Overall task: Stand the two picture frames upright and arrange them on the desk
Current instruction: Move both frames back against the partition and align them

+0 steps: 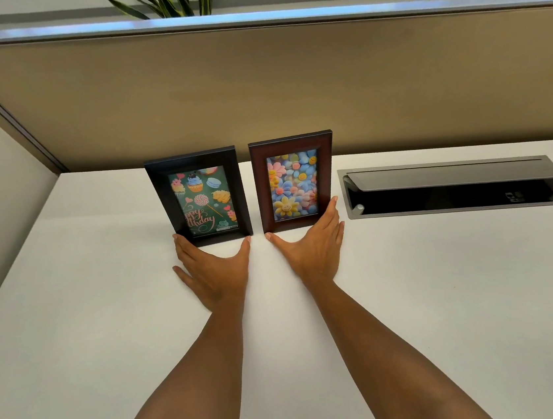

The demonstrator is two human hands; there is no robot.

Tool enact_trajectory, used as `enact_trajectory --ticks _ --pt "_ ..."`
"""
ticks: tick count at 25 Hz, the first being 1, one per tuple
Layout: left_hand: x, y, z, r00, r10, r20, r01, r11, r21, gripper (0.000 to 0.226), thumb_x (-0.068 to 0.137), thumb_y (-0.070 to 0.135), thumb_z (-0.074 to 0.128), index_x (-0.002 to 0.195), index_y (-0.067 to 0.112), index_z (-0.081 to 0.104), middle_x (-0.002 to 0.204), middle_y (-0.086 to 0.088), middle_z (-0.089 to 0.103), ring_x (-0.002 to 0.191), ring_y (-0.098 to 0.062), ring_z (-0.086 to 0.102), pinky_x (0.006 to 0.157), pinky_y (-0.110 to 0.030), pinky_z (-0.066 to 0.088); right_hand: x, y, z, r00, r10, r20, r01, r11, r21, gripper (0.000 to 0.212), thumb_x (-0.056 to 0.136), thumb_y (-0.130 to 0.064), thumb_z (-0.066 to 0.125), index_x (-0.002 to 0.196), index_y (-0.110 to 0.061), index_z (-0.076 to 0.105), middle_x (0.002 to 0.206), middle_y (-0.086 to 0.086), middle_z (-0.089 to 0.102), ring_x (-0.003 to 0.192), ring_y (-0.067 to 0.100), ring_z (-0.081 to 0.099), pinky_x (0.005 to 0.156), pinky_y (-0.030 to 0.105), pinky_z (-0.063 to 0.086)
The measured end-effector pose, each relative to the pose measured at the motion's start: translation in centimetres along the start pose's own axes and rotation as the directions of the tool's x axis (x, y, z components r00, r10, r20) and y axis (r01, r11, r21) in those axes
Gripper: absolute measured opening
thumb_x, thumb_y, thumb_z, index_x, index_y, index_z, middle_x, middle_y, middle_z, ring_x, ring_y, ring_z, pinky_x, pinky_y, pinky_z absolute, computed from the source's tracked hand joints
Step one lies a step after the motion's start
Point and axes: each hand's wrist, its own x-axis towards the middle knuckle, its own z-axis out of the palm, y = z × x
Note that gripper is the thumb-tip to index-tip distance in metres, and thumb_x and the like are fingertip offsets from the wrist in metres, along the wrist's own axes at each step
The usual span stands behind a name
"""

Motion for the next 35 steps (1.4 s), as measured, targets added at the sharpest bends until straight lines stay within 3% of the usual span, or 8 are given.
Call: enact_trajectory --ticks 7,15,19,25,30,35 --pt "1.3 0.4 0.3 0.999 -0.003 -0.034 0.001 0.998 -0.064 0.128 0.059 0.075 0.075 0.156 0.023 0.008 0.159 -0.006 0.03 0.148 -0.026 0.028 0.122 -0.046 0.012 -0.7 0.7 -0.5 0.999 -0.029 0.022 0.03 0.999 -0.032 0.141 0.054 -0.08 0.076 0.155 -0.026 -0.007 0.166 0.001 0.011 0.153 0.029 0.017 0.119 0.048 0.029" --pt "1.1 0.1 0.3 1.0 -0.022 -0.013 0.021 0.994 -0.106 0.128 0.063 0.067 0.079 0.157 0.019 0.007 0.161 -0.008 0.027 0.149 -0.027 0.024 0.124 -0.045 0.013 -3.0 2.2 -2.0 0.992 -0.099 0.083 0.098 0.995 0.013 0.135 0.063 -0.071 0.078 0.156 -0.023 -0.006 0.168 0.0 0.004 0.154 0.024 0.012 0.122 0.045 0.026" --pt "1.2 -0.4 0.2 0.996 -0.083 -0.016 0.076 0.962 -0.261 0.101 0.08 0.055 0.072 0.156 0.016 0.018 0.16 -0.007 0.028 0.149 -0.03 0.024 0.121 -0.047 0.023 -5.7 4.6 -3.3 0.983 -0.132 0.125 0.132 0.991 0.005 0.123 0.072 -0.073 0.069 0.156 -0.024 -0.005 0.168 -0.001 0.004 0.155 0.022 0.008 0.122 0.041 0.022" --pt "2.9 0.3 -0.8 0.997 -0.07 -0.014 0.049 0.818 -0.573 0.063 0.094 0.026 0.066 0.148 0.009 0.038 0.149 -0.01 0.046 0.138 -0.026 0.045 0.112 -0.034 0.039 -7.7 6.0 -3.4 0.972 -0.225 0.062 0.234 0.942 -0.241 0.105 0.086 -0.076 0.045 0.158 -0.014 0.001 0.168 0.005 0.004 0.155 0.022 0.0 0.127 0.038 0.006" --pt "5.0 -0.6 -1.9 1.0 0.013 0.017 -0.001 0.83 -0.558 0.038 0.097 0.019 0.062 0.132 0.005 0.055 0.13 -0.014 0.063 0.118 -0.029 0.06 0.094 -0.027 0.046 -7.4 5.9 -3.1 0.972 -0.222 0.075 0.234 0.936 -0.263 0.103 0.087 -0.076 0.043 0.158 -0.013 0.001 0.168 0.006 0.003 0.155 0.024 -0.002 0.126 0.038 0.003" --pt "5.4 -1.0 -2.0 0.995 0.084 0.052 -0.047 0.867 -0.496 0.034 0.101 0.014 0.054 0.133 0.002 0.053 0.132 -0.017 0.061 0.122 -0.032 0.058 0.095 -0.031 0.047 -7.2 5.8 -2.9 0.971 -0.224 0.079 0.238 0.927 -0.291 0.102 0.087 -0.077 0.039 0.158 -0.015 -0.001 0.168 0.005 0.002 0.155 0.023 -0.003 0.126 0.038 0.001"
